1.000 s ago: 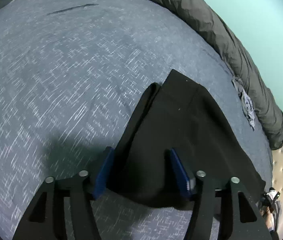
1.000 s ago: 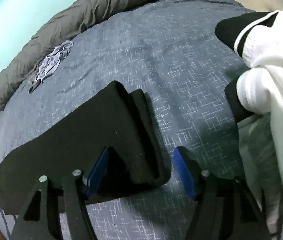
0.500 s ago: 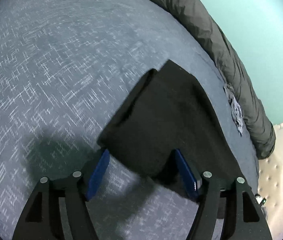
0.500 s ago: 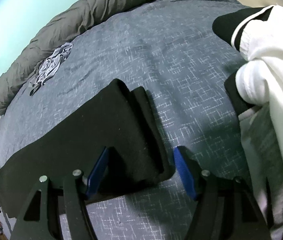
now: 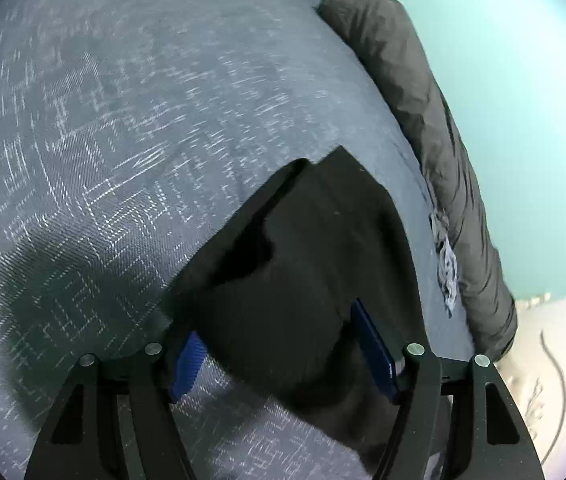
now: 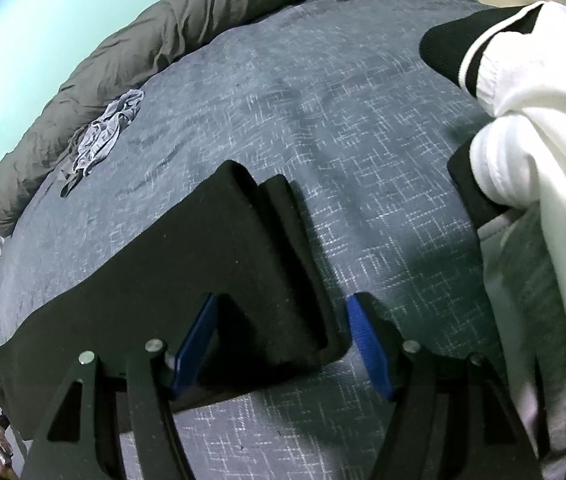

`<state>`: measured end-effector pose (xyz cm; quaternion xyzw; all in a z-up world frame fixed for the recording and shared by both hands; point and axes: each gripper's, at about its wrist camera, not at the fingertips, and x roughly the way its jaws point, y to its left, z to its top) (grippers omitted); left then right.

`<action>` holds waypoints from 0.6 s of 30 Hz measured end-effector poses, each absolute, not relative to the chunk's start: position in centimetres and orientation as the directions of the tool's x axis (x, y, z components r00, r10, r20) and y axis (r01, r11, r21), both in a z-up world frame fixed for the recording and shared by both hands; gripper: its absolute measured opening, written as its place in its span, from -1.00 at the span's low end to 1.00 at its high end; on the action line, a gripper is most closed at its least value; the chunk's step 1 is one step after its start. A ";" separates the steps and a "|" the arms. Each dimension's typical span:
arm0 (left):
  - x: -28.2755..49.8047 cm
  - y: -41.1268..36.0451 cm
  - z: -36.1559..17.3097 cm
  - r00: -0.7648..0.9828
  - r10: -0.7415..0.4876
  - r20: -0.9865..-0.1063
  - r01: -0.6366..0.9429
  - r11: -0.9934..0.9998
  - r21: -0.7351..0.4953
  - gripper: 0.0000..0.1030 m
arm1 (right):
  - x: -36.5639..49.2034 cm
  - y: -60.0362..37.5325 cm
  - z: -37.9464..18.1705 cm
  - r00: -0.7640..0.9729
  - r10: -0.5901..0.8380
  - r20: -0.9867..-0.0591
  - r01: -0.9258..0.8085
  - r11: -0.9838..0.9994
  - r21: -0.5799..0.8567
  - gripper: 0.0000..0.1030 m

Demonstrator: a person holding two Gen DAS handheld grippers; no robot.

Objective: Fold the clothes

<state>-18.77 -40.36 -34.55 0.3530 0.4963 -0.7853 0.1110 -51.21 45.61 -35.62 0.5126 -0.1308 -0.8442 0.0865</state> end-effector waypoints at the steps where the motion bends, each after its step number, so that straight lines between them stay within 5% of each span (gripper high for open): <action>1: -18.6 -40.3 -34.4 -0.728 0.171 -0.664 0.527 -0.480 -0.702 0.40 | -51.2 45.5 -35.6 -0.458 -0.278 -0.844 0.016 -0.952 0.305 0.27; 7: -17.1 -39.8 -32.3 -0.735 0.142 -0.663 0.513 -0.523 -0.681 0.40 | -51.1 45.6 -35.8 -0.459 -0.290 -0.840 0.028 -0.949 0.313 0.07; 18: -18.1 -38.8 -33.2 -0.719 0.161 -0.676 0.514 -0.533 -0.673 0.62 | -50.9 45.6 -35.8 -0.448 -0.301 -0.842 0.042 -0.948 0.317 0.06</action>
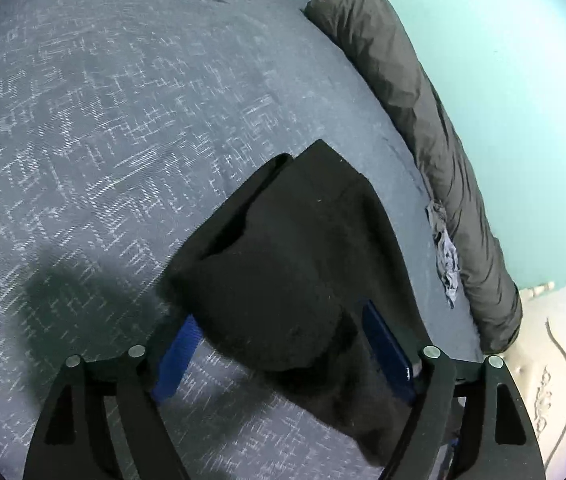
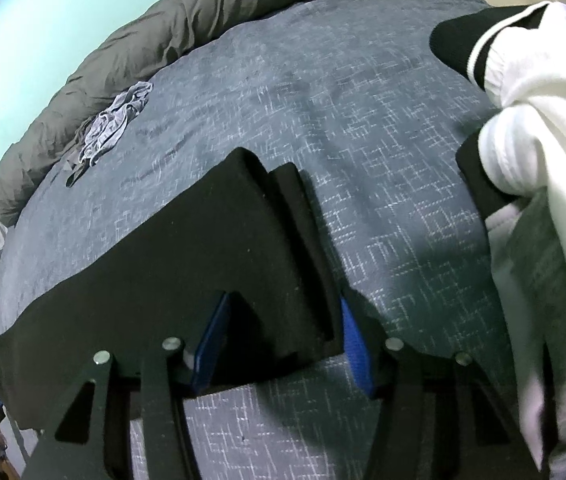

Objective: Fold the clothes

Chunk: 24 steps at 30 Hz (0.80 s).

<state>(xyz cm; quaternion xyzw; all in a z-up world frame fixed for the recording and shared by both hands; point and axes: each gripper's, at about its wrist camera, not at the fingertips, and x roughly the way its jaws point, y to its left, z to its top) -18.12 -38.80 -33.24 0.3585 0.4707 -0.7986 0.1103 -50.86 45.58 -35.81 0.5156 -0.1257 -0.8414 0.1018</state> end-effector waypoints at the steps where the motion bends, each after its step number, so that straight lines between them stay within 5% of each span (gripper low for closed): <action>1: -18.4 -38.7 -33.4 -0.717 0.159 -0.679 0.518 -0.530 -0.671 0.62 | -50.9 45.6 -35.8 -0.446 -0.301 -0.843 0.043 -0.948 0.316 0.06; 3: -19.1 -39.0 -34.1 -0.715 0.147 -0.683 0.524 -0.533 -0.664 0.62 | -50.9 45.5 -35.8 -0.448 -0.295 -0.844 0.041 -0.950 0.310 0.06; 5: -19.5 -39.1 -34.4 -0.707 0.123 -0.697 0.535 -0.551 -0.640 0.28 | -50.7 45.3 -35.7 -0.458 -0.269 -0.847 0.037 -0.958 0.285 -0.03; 7: -19.7 -39.3 -34.5 -0.694 0.108 -0.711 0.542 -0.572 -0.616 0.00 | -50.6 45.3 -35.7 -0.460 -0.250 -0.852 0.035 -0.964 0.264 -0.26; 10: -19.7 -39.4 -34.1 -0.685 0.112 -0.720 0.527 -0.607 -0.595 -0.16 | -50.5 45.4 -35.3 -0.458 -0.224 -0.860 0.034 -0.972 0.235 -0.65; 12: -19.8 -39.4 -33.2 -0.690 0.104 -0.716 0.506 -0.638 -0.581 -0.27 | -50.4 45.3 -34.9 -0.459 -0.211 -0.863 0.040 -0.975 0.218 -0.73; 24: -19.1 -39.9 -28.2 -0.723 0.133 -0.678 0.446 -0.660 -0.605 -0.55 | -46.9 45.1 -25.1 -0.500 -0.231 -0.835 0.090 -0.973 0.215 -0.79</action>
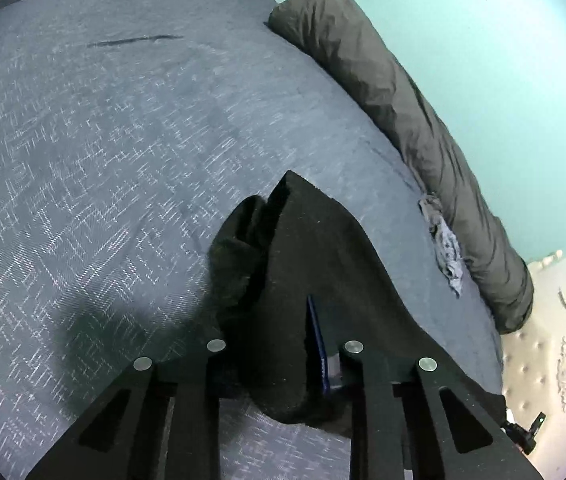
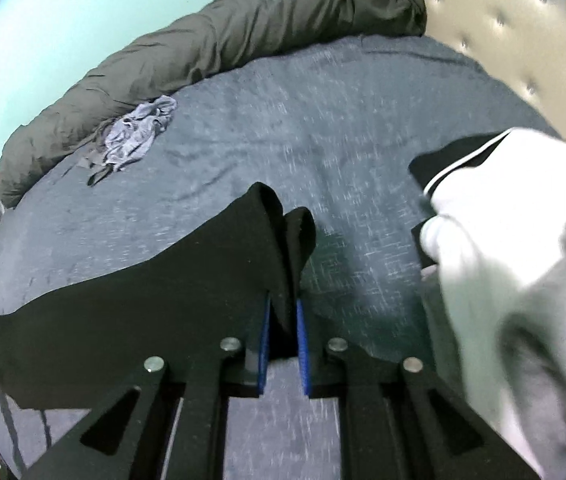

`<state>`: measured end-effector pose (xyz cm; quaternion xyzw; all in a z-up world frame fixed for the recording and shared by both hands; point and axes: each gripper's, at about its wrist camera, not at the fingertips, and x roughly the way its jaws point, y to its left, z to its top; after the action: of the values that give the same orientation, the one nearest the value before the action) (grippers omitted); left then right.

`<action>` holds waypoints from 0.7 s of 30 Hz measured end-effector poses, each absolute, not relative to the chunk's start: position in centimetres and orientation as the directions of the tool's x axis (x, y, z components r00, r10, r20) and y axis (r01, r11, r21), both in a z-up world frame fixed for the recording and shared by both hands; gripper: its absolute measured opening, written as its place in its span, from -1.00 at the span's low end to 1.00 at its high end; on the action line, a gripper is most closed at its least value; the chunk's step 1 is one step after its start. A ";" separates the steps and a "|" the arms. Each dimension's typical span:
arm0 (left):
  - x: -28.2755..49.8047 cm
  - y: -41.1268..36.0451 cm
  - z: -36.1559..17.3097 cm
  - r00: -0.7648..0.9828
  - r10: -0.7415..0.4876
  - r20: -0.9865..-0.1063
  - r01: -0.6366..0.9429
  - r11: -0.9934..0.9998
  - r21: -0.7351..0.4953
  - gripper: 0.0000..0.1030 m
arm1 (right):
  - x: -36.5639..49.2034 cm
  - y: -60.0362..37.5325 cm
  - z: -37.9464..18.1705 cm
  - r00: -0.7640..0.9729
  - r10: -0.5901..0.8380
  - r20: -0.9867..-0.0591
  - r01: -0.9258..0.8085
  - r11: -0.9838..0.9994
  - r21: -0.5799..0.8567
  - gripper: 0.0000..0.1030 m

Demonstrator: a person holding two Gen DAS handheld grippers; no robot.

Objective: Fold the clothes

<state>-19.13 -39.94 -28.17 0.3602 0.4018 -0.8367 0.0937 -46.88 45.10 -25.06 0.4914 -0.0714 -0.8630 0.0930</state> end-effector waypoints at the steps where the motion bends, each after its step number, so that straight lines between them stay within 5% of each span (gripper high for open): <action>1: -18.9 -40.0 -27.7 -0.727 0.133 -0.673 0.441 -0.660 -0.607 -0.55 | -46.4 45.1 -24.3 -0.502 -0.234 -0.833 0.090 -0.972 0.219 -0.79; 11: -12.4 -41.3 -23.6 -0.753 0.168 -0.637 0.406 -0.643 -0.649 -0.57 | -38.8 45.9 -17.5 -0.525 -0.266 -0.809 0.121 -0.964 0.238 -0.80; 21: -3.5 -40.8 -28.4 -0.681 0.205 -0.703 0.465 -0.621 -0.631 -0.58 | -26.4 50.9 -24.7 -0.443 -0.282 -0.851 0.061 -0.957 0.285 -0.80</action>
<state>-3.47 -40.83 -28.37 0.3914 0.4279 -0.8107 0.0803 -26.35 50.92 -24.66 0.5181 -0.1065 -0.8426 0.1016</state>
